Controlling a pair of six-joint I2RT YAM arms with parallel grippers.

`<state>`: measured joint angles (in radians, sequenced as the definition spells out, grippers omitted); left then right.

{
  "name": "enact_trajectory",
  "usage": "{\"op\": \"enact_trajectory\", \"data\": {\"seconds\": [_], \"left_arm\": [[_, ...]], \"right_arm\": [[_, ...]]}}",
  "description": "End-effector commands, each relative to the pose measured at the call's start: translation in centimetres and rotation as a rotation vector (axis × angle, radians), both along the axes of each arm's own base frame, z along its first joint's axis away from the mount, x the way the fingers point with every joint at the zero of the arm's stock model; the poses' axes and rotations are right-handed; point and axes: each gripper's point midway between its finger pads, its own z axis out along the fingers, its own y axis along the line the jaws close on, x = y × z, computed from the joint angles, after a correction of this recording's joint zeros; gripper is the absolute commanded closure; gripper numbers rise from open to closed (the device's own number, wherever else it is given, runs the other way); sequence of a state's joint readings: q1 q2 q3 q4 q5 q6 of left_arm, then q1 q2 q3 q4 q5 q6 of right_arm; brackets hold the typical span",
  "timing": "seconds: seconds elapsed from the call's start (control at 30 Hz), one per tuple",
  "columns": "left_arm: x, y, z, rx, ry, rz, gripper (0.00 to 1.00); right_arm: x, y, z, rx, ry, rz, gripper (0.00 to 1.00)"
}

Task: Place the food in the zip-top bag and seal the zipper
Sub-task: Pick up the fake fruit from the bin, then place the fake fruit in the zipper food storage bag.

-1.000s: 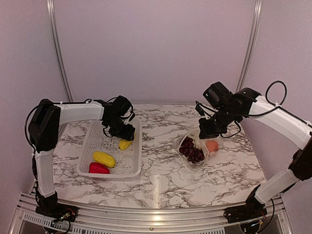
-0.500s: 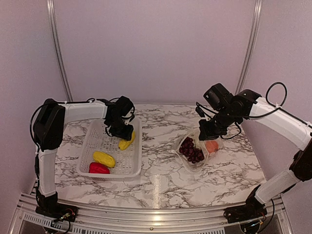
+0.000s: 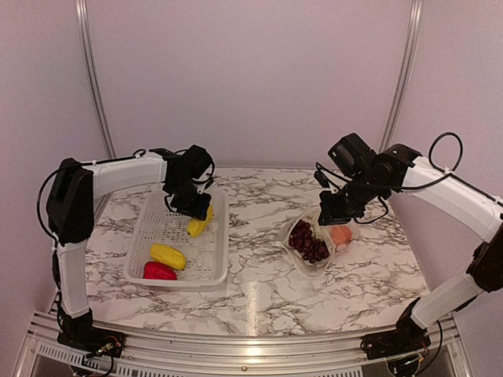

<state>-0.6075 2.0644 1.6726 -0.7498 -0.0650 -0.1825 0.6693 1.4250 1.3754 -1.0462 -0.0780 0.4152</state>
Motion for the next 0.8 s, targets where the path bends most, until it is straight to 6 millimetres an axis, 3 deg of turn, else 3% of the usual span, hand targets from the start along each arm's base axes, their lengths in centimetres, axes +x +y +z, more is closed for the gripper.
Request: {"op": "enact_trajectory", "data": {"seconds": [0.0, 0.17, 0.37, 0.47, 0.57, 0.77], "left_arm": [[-0.5, 0.2, 10.0, -0.136, -0.118, 0.073, 0.74], [-3.0, -3.9, 17.7, -0.511, -0.146, 0.075, 0.76], [-6.3, -7.9, 22.4, -0.856, -0.118, 0.055, 0.81], [-8.7, -10.1, 23.1, -0.969, -0.050, -0.003, 0.82], [-11.6, -12.0, 22.2, -0.981, 0.044, -0.083, 0.83], [-16.4, -12.7, 19.2, -0.943, 0.162, -0.130, 0.85]], "right_arm": [[-0.1, 0.9, 1.3, 0.063, -0.024, -0.006, 1.00], [0.3, 1.9, 1.2, 0.098, -0.013, -0.010, 1.00], [1.7, 4.8, 2.7, 0.154, -0.013, -0.002, 1.00], [2.2, 6.1, 3.3, 0.164, 0.001, -0.010, 1.00], [2.1, 6.8, 3.5, 0.171, 0.012, -0.026, 1.00], [0.1, 6.4, 1.7, 0.184, 0.047, -0.022, 1.00]]}}
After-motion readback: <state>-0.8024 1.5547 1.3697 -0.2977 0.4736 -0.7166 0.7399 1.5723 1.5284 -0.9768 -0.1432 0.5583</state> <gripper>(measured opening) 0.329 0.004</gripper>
